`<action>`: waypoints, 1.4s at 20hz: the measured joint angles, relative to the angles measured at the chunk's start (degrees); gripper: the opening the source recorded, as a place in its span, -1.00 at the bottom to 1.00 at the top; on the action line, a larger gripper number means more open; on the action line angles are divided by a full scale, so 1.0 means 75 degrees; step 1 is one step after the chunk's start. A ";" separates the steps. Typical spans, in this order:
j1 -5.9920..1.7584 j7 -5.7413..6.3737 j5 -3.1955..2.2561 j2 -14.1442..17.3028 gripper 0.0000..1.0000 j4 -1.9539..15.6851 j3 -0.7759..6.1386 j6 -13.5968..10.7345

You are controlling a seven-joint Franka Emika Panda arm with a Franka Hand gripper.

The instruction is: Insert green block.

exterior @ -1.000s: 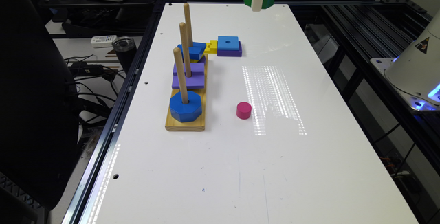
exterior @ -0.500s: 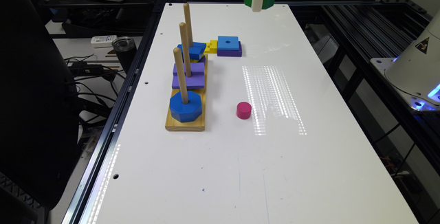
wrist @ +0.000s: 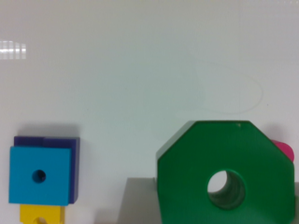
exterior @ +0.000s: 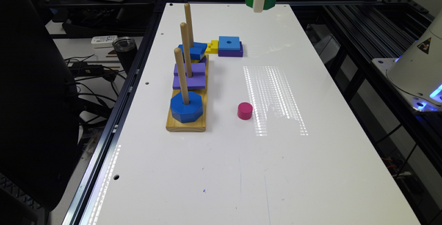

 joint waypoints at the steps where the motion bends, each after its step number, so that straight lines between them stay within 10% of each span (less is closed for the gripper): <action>1: 0.0000 0.0005 0.0000 0.0000 -1.00 0.0000 0.0009 0.0003; 14: 0.0009 0.0278 0.0038 0.0187 -1.00 0.0121 0.0353 0.0258; 28: 0.0009 0.0837 0.0041 0.1269 -1.00 0.1262 0.0925 0.0286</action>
